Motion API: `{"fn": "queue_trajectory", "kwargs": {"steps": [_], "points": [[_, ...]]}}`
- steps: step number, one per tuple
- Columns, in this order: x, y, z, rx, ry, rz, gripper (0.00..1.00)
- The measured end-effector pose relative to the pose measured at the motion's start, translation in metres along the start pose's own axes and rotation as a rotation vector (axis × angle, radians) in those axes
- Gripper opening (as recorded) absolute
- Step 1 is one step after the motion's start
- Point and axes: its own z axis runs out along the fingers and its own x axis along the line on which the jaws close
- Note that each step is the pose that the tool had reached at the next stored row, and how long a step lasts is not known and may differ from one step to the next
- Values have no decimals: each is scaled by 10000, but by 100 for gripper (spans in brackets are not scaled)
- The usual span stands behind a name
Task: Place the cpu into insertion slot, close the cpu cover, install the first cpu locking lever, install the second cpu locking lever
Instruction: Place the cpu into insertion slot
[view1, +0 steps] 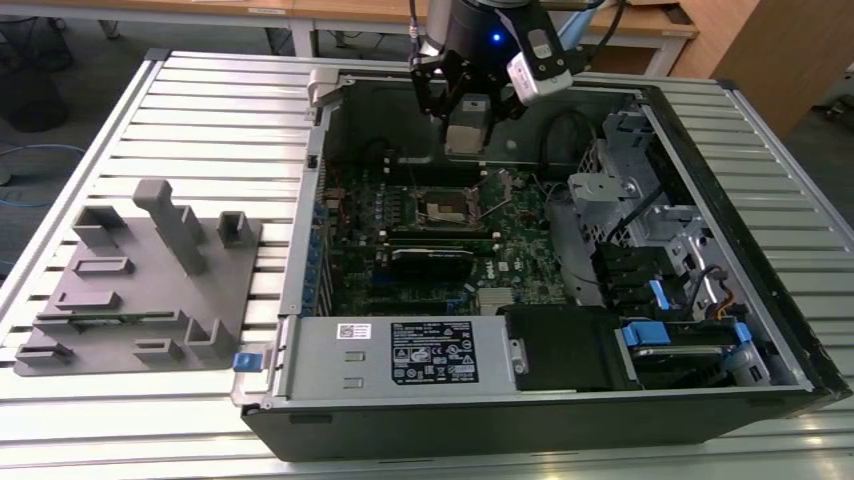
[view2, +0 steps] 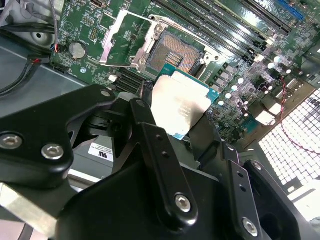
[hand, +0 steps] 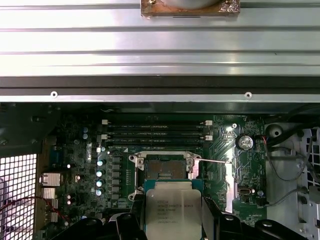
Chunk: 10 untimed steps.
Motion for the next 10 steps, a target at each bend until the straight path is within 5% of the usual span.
{"fn": "queue_trajectory", "kwargs": {"steps": [10], "points": [[0, -2, 19, 0, 0, 0, 54]]}}
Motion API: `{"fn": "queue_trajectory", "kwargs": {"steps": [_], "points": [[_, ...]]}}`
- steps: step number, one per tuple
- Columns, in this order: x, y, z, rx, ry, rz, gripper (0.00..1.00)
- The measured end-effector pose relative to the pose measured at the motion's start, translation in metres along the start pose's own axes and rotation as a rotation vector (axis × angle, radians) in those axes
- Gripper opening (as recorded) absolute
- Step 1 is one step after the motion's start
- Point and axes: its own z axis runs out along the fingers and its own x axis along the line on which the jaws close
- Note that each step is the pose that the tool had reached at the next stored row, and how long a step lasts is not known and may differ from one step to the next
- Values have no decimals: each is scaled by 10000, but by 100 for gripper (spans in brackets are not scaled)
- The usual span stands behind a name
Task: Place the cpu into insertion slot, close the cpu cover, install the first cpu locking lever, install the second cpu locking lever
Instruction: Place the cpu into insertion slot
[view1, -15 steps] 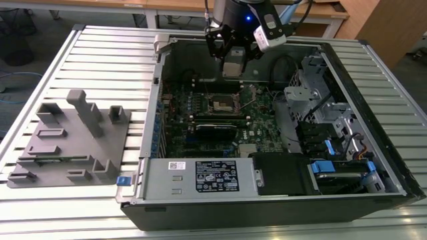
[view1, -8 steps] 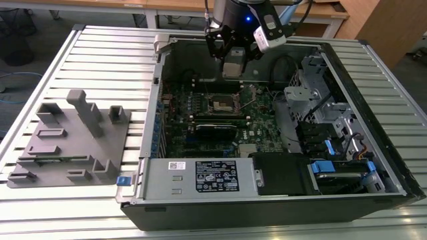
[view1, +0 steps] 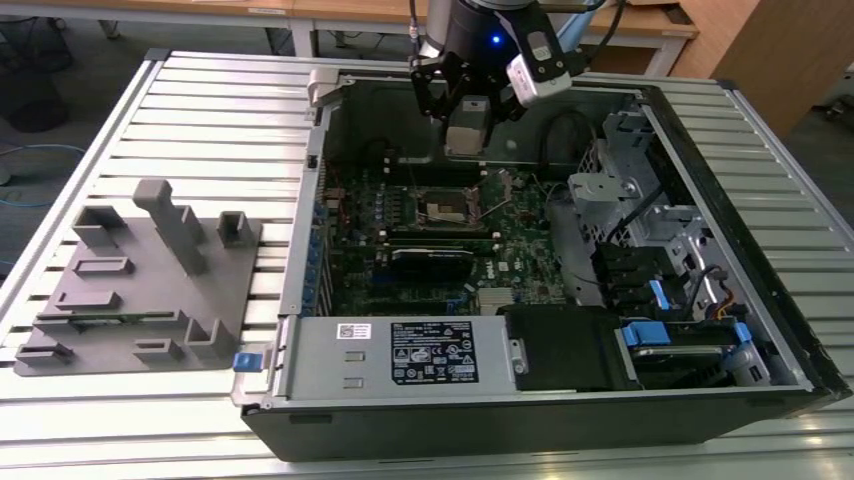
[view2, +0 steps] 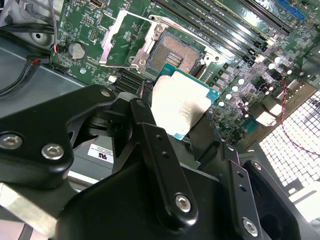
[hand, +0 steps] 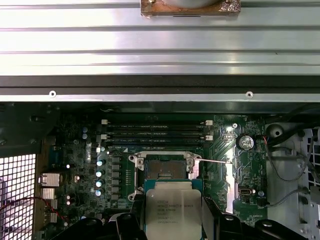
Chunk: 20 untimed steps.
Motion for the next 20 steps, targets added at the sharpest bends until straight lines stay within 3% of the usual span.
{"fn": "queue_trajectory", "kwargs": {"steps": [8, 20], "points": [[0, -2, 19, -3, -2, 0, 54], [1, -18, 206, -1, -7, -1, 54]]}}
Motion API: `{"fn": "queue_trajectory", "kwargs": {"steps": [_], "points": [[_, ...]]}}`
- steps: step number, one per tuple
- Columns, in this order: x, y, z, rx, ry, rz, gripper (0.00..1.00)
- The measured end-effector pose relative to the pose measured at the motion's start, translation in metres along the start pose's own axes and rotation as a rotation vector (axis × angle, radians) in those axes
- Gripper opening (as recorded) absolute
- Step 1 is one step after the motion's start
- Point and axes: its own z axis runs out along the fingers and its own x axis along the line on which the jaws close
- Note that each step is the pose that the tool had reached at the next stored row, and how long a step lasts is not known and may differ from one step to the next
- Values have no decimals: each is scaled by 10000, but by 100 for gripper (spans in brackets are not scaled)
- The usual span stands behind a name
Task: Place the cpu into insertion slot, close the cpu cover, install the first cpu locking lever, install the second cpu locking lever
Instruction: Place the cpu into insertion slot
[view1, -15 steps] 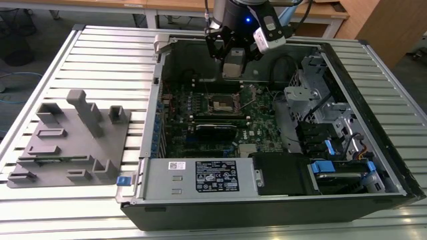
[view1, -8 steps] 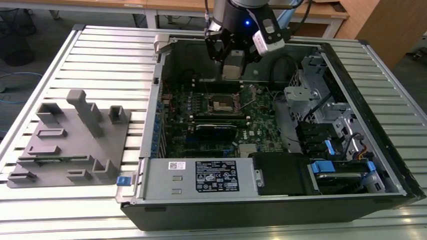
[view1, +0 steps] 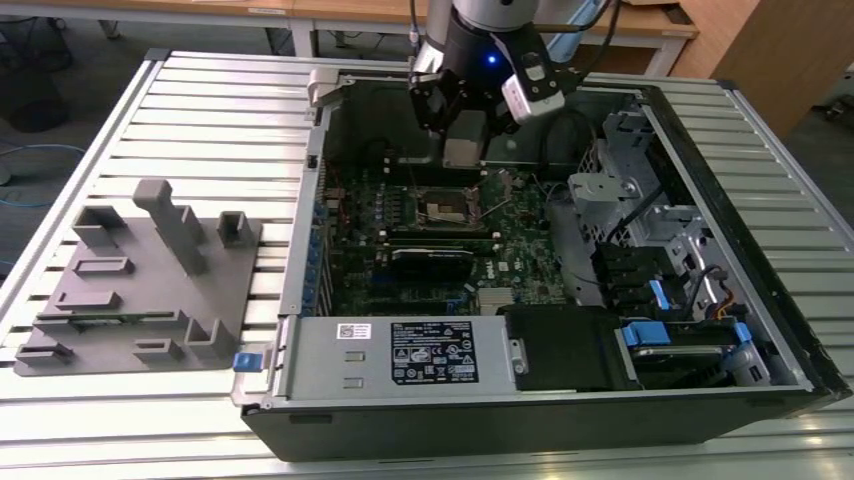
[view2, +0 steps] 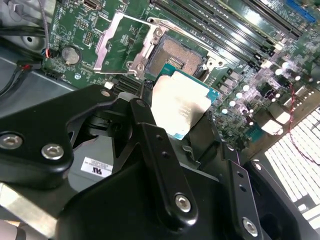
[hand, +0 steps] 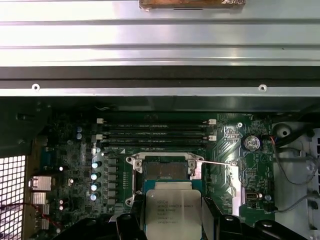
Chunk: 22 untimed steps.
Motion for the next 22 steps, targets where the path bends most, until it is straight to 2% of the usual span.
{"fn": "queue_trajectory", "kwargs": {"steps": [3, 15, 18, 22], "points": [[0, -4, 41, 0, -2, -1, 54], [0, -6, 65, 4, -5, 22, 54], [0, -7, 75, 1, -33, 333, 54], [0, -8, 91, -4, -93, 1012, 54]]}}
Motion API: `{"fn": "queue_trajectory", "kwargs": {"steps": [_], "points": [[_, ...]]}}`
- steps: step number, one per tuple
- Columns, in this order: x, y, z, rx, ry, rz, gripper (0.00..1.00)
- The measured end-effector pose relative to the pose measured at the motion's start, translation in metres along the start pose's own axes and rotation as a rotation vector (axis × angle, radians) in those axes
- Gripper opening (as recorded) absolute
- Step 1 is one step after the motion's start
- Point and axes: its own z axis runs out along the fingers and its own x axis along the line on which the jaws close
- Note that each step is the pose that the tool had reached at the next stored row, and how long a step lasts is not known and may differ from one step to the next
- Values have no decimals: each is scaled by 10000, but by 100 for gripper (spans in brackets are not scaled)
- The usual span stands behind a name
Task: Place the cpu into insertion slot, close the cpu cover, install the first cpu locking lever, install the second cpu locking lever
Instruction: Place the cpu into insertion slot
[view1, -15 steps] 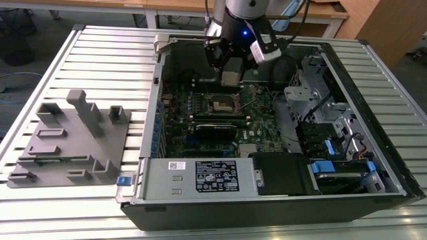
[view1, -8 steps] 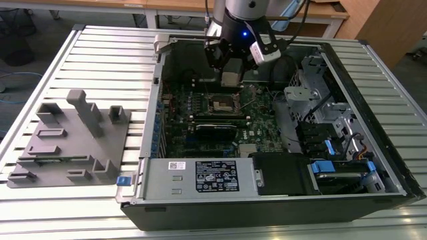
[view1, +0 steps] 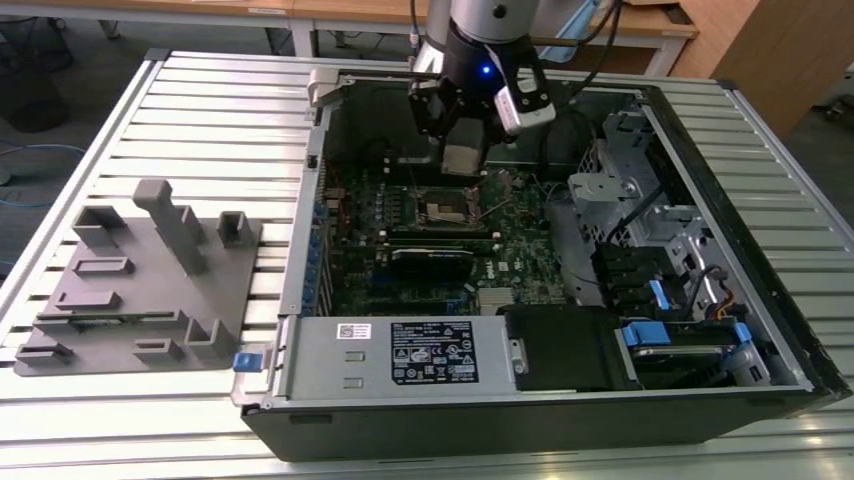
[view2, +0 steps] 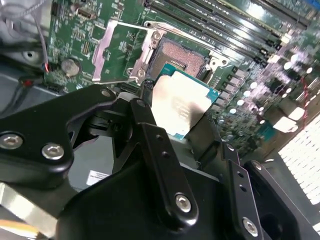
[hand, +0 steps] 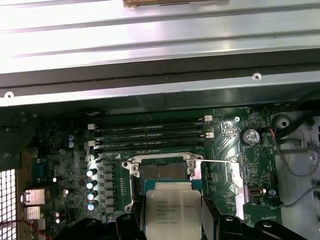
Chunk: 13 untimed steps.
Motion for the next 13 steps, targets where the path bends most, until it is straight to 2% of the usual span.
{"fn": "queue_trajectory", "kwargs": {"steps": [13], "points": [[-1, -5, 50, -14, -206, 2318, 54]]}}
